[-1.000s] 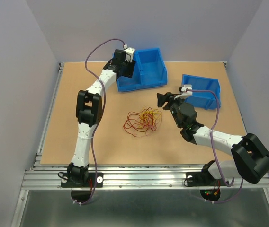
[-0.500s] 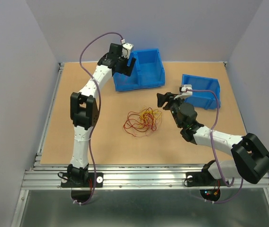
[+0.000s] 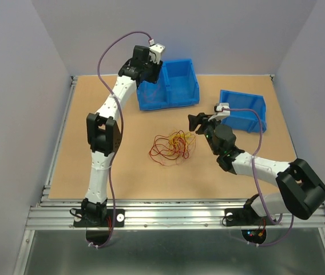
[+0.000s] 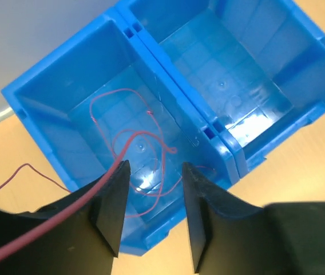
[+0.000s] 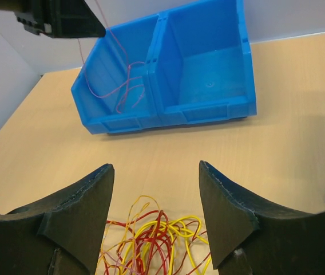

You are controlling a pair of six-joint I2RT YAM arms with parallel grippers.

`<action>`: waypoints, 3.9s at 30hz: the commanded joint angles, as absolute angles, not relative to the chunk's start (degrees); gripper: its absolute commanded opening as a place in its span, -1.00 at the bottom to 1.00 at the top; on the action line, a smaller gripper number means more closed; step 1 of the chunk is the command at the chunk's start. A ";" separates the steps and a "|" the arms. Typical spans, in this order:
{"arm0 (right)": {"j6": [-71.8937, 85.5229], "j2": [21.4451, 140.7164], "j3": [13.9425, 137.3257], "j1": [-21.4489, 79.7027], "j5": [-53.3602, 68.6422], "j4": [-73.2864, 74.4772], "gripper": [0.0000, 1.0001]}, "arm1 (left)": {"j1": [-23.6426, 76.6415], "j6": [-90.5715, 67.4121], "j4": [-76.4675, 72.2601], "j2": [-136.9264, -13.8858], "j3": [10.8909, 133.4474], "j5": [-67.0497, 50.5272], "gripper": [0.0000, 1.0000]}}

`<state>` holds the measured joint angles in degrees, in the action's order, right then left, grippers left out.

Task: Untangle the cables

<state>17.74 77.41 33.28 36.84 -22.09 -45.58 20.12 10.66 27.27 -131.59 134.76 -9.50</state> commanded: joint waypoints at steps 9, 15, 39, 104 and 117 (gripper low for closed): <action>17.67 77.96 36.74 37.00 -22.06 -47.46 0.32 | 12.23 -4.46 21.64 -130.89 125.64 -35.55 0.46; 17.75 77.70 36.65 36.91 -22.15 -47.46 0.32 | 9.14 -20.99 10.11 -129.02 116.28 -54.57 0.50; 17.49 78.05 37.09 37.00 -22.24 -46.58 0.32 | 12.22 -40.29 -29.10 -114.35 88.07 -63.19 0.69; 5.53 59.51 39.82 38.58 18.28 -13.79 -0.99 | 23.20 26.28 -27.16 -76.72 49.75 -58.26 0.90; 8.17 58.62 39.46 38.58 19.68 -17.49 -0.99 | 25.57 26.19 -28.39 -78.40 48.61 -64.95 0.90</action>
